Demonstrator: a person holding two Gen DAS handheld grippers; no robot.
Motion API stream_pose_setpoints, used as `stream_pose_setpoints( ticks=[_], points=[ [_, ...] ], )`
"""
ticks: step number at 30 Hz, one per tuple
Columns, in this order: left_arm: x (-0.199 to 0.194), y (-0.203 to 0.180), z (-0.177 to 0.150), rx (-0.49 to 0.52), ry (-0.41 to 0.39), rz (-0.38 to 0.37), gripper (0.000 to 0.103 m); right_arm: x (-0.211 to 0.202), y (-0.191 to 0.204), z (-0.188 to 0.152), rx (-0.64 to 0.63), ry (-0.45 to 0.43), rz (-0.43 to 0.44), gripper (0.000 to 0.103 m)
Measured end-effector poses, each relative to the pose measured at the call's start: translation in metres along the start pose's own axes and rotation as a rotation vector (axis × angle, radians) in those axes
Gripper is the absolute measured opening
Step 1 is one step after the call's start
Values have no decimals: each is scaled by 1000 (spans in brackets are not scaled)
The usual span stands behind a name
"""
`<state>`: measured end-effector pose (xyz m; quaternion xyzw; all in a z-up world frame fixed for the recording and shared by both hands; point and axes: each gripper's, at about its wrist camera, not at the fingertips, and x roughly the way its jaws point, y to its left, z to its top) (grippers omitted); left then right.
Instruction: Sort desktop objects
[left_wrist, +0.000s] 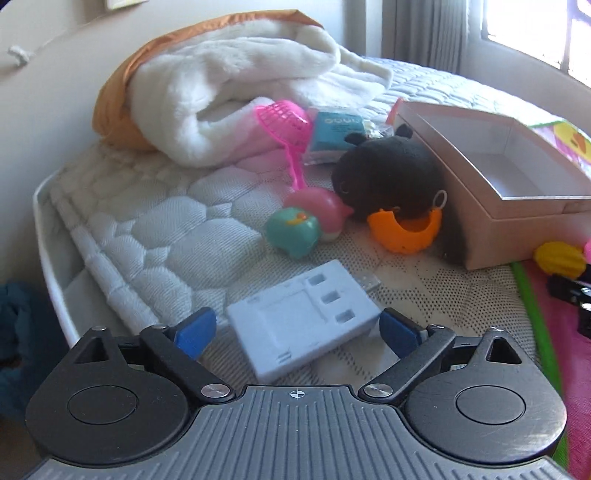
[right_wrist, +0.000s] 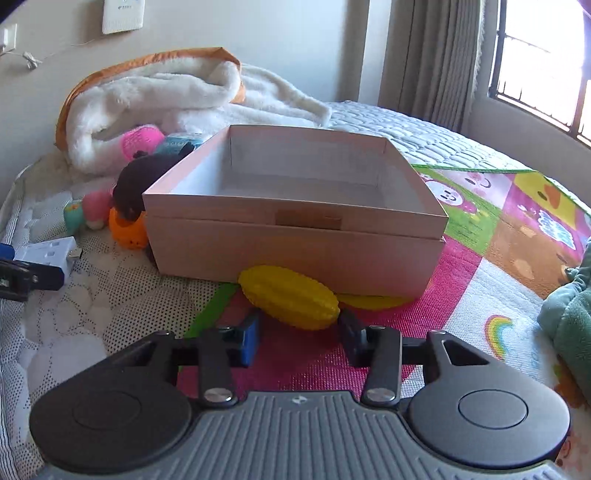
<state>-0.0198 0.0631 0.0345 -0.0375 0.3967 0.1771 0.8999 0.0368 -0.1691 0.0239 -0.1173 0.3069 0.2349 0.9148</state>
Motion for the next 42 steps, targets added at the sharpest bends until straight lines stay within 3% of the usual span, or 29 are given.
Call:
stream_pose_setpoints(
  ticks=[2,6,9,11,12,15,20,23,25,27,28,29,36,37,42],
  points=[
    [2,-4,-1,15,-2,10,93,-4,-3,-3,3,-6,11,31],
    [-6,-13,-6,39,-16,-29,92,-21,-14,-14,7,-5,-9,24],
    [-25,-39,-15,161,-39,-182,93,-37,-23,-23,8,-6,-9,24],
    [-34,-58,-26,272,-22,-325,93,-45,-28,-24,1,-8,5,24],
    [-37,-67,-32,316,-13,-358,93,-48,-30,-24,-7,-16,7,25],
    [-39,-77,-38,370,-25,-307,97,-45,-34,-17,-36,-33,-15,32],
    [-35,-58,-30,270,26,-209,99,-27,-24,-4,-114,-28,25,37],
    [-34,-46,-28,203,45,-161,100,-18,-10,-1,-205,-28,-90,37],
    [-34,-37,-26,157,54,-143,100,-20,-14,-1,-195,-40,-170,40],
    [-31,-34,-25,127,68,-149,101,-29,-23,-1,-132,-61,-111,54],
    [-30,-34,-25,120,74,-154,101,-33,-26,-1,-106,-73,-62,71],
    [-30,-34,-25,118,78,-156,101,-35,-26,-1,-92,-80,-32,74],
    [-38,-39,-23,124,63,-191,101,-6,-7,10,-113,-31,87,73],
    [-39,-39,-22,125,59,-202,101,-3,-5,11,-113,-26,94,63],
    [-34,-50,-18,165,8,-235,102,-15,1,8,-126,-48,89,62]
  ],
)
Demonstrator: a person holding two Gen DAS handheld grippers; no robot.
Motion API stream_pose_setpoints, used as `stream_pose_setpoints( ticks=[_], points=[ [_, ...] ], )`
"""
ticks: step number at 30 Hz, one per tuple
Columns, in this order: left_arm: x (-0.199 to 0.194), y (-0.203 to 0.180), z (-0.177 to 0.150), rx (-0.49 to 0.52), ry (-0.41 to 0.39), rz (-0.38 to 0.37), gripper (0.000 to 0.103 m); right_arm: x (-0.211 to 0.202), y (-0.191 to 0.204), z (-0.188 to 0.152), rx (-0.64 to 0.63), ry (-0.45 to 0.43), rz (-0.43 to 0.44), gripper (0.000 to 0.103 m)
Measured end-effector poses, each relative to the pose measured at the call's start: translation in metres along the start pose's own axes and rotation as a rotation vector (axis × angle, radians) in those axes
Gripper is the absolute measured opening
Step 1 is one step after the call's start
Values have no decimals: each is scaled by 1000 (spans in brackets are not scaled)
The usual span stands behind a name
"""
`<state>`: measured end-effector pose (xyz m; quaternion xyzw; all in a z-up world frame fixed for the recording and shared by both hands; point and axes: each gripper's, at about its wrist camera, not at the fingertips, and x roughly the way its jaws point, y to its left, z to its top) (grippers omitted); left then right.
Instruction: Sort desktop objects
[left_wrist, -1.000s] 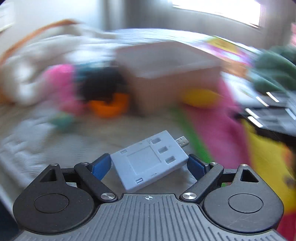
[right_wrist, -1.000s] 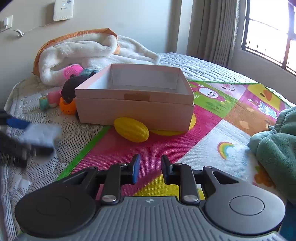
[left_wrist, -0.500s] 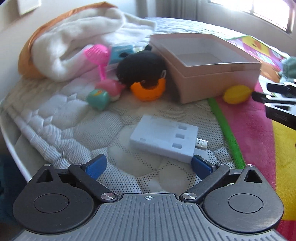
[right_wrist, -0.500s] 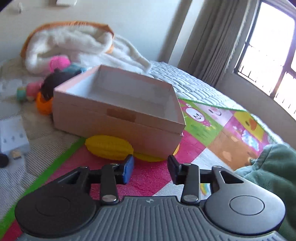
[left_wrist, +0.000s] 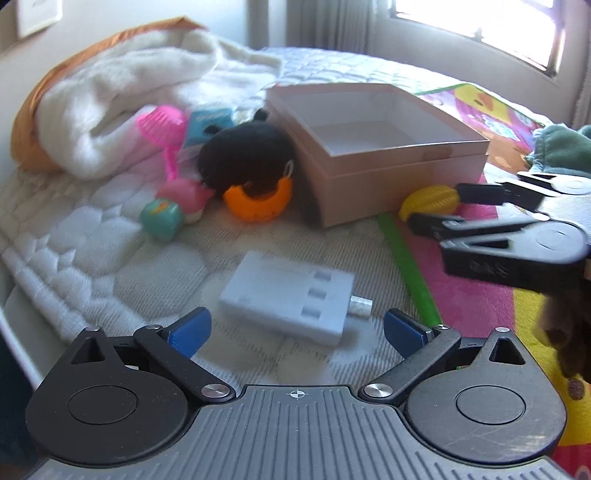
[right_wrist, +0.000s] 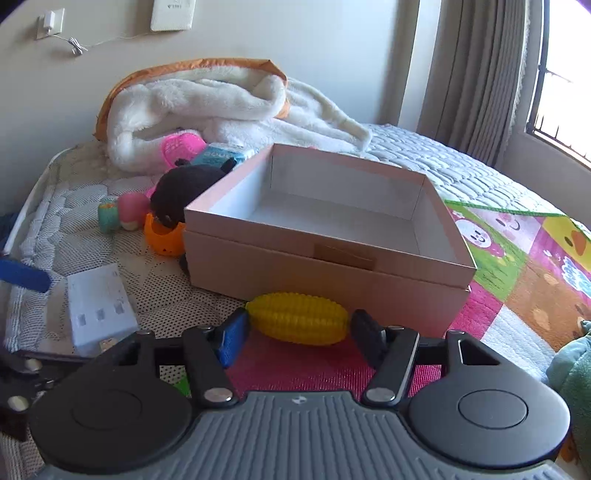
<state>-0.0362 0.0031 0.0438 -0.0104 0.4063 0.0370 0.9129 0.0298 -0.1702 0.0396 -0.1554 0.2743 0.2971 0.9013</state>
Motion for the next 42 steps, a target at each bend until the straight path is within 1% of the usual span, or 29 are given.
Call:
stream_pose_setpoints(
  ticks=[3,5,8,10,11,12,14,17,24,26,30,32,36,37,38,39,40,42],
  points=[
    [15,-5,5,33,7,25,102,-20,-5,-7,21,-3,4,62],
    [23,-9,9,44,25,18,102,-33,-11,-14,50,21,6,62],
    [30,-15,11,66,28,-8,102,-50,-19,-24,69,57,0,62],
    [31,-18,11,66,22,-13,102,-58,-23,-29,82,76,-7,62],
    [30,-20,10,67,17,-13,98,-62,-24,-31,87,81,-9,62],
    [29,-22,9,72,12,-10,98,-65,-24,-32,88,83,-12,62],
    [24,-26,5,84,1,-5,98,-71,-23,-35,83,84,-18,62],
    [10,-30,-3,100,-7,-21,98,-78,-20,-37,81,82,-25,62],
    [-46,-46,-25,175,-75,-61,98,-111,-10,-40,47,72,-8,62],
    [-56,-49,-24,173,-92,-63,98,-121,-8,-41,46,64,-7,62],
    [-68,-54,-19,151,-107,-55,98,-137,-7,-39,67,36,-10,57],
    [-71,-55,-18,152,-113,-57,98,-144,-8,-35,73,17,-6,51],
    [-72,-56,-18,143,-118,-56,98,-145,-9,-35,46,17,-12,52],
    [-71,-56,-18,138,-115,-57,98,-142,-8,-37,36,29,-9,55],
    [-70,-55,-19,136,-111,-58,98,-139,-6,-41,28,41,-8,63],
    [-69,-55,-19,138,-105,-58,98,-136,-4,-45,26,51,-11,66],
    [-68,-55,-20,140,-101,-59,98,-132,-2,-49,27,60,-14,68],
    [-66,-55,-21,142,-93,-60,98,-124,1,-56,28,73,-17,68]
  ],
)
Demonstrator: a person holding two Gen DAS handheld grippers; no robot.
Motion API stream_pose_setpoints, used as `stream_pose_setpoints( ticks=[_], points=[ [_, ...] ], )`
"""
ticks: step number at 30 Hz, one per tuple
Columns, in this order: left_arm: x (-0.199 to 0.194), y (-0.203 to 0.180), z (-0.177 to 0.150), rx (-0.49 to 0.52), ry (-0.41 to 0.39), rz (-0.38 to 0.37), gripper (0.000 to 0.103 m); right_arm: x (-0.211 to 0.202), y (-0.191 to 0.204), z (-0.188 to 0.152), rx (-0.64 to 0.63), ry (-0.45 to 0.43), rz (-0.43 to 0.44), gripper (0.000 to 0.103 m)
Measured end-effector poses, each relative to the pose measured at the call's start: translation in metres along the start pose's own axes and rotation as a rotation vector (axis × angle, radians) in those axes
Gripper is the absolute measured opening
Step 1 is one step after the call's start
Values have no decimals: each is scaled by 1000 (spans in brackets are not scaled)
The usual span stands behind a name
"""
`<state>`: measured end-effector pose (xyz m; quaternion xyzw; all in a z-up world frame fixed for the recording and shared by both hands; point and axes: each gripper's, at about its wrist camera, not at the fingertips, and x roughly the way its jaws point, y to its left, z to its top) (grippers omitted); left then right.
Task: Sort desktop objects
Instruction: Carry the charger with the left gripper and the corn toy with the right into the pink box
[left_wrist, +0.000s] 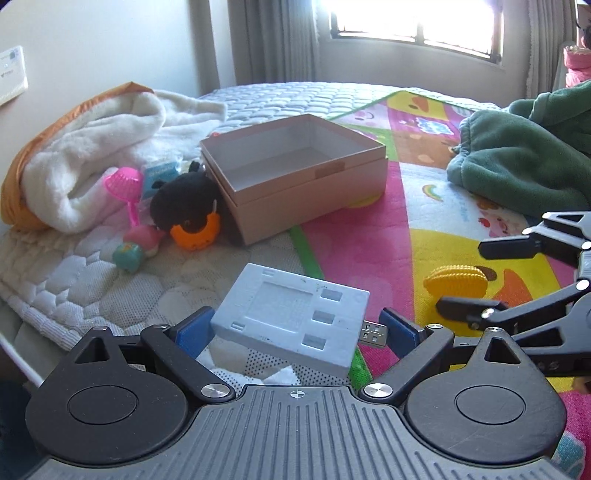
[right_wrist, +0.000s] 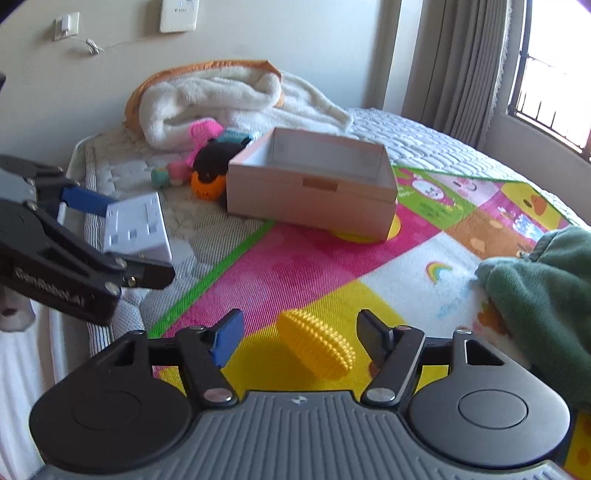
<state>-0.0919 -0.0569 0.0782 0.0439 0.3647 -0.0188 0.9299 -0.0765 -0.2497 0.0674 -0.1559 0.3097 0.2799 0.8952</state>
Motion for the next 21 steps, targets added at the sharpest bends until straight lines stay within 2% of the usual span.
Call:
stream_pose_setpoints(
  ticks=[4,7,9,10,11,13,21],
  points=[
    [8,4,-4,-54,52,-7,98,19,4,-7,-28,18,-17,66],
    [22,18,-7,-206,159,19,98,30,4,-8,-48,29,-21,62],
    [31,29,-10,-300,208,28,98,33,4,-8,-56,30,-15,55],
    [34,33,-11,-324,218,38,98,33,4,-8,-63,30,-4,45],
    [35,34,-11,-330,218,51,98,33,4,-8,-70,29,3,38],
    [35,34,-12,-318,211,62,98,32,6,-8,-86,24,2,30],
    [39,26,-10,-285,208,56,98,19,-1,7,-47,-18,42,30]
  ],
)
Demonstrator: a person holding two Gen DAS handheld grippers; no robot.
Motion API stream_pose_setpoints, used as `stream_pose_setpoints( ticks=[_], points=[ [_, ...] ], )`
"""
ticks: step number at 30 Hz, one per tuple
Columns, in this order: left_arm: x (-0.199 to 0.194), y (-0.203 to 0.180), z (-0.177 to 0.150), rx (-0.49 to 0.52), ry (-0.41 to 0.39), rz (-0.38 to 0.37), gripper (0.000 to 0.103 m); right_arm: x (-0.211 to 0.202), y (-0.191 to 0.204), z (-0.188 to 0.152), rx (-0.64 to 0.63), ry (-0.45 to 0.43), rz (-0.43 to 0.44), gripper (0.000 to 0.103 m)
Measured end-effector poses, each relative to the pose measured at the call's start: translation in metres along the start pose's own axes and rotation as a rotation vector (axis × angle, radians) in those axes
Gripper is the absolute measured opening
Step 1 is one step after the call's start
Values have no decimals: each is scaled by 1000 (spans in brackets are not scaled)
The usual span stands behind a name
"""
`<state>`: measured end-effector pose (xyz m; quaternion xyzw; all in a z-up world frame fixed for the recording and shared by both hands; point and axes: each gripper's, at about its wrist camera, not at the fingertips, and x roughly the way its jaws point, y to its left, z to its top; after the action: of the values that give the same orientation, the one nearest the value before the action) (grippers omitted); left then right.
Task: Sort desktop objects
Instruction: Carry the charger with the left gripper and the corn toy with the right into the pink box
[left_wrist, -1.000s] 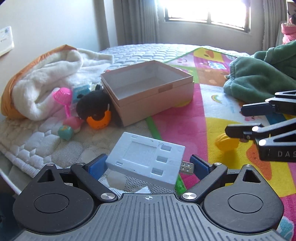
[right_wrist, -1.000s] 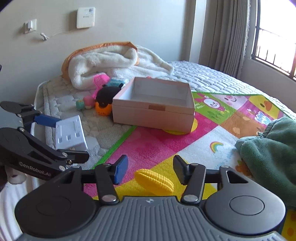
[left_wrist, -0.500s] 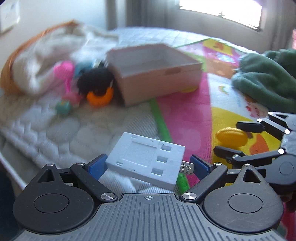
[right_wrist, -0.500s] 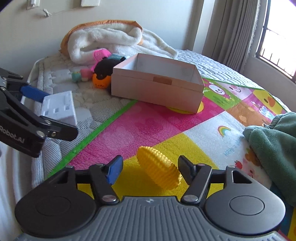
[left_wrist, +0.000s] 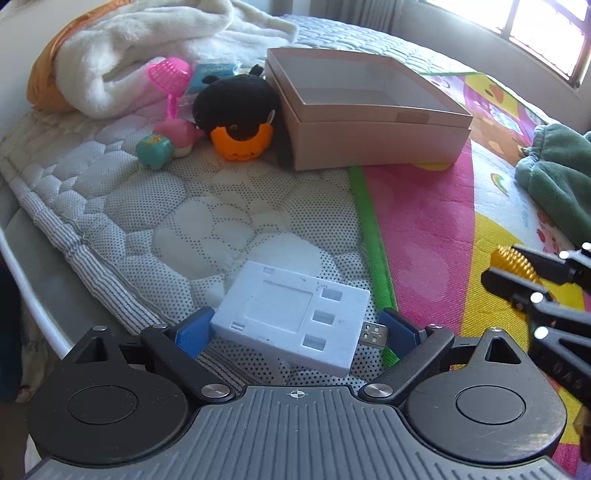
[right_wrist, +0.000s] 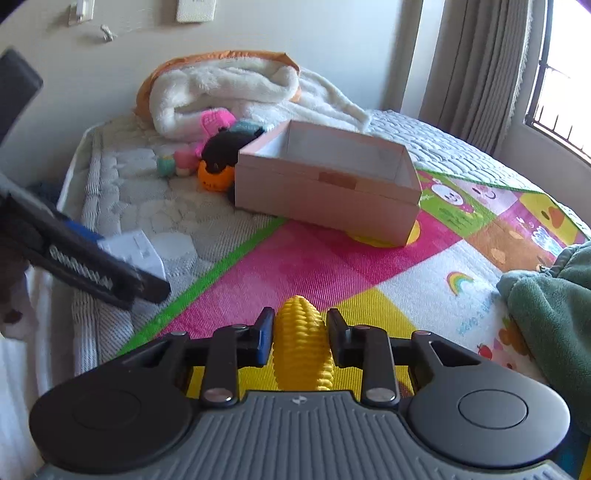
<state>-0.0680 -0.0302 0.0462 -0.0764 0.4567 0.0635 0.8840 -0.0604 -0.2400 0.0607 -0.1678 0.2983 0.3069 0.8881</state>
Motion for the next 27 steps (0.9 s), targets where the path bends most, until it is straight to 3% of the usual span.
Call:
stream_pose_setpoints(
  ticks=[7,11,13,17,22,24,27],
  points=[
    [-4,-9,7,35,-44,12,98,-5,-15,19,46,-17,27,30],
    [-13,-20,20,118,-153,60,98,-5,-26,29,76,-34,45,30],
    [-16,-24,34,129,-190,46,98,-7,-33,41,79,-64,36,30],
    [-23,-32,74,115,-264,9,98,-16,-52,86,77,-169,21,30],
    [-24,-45,143,114,-446,-36,100,-15,-85,162,128,-336,17,32],
    [-11,-46,166,98,-388,-8,102,2,-95,185,149,-349,11,47],
    [3,-29,173,28,-297,-15,102,32,-93,197,142,-314,-16,51]
  ],
)
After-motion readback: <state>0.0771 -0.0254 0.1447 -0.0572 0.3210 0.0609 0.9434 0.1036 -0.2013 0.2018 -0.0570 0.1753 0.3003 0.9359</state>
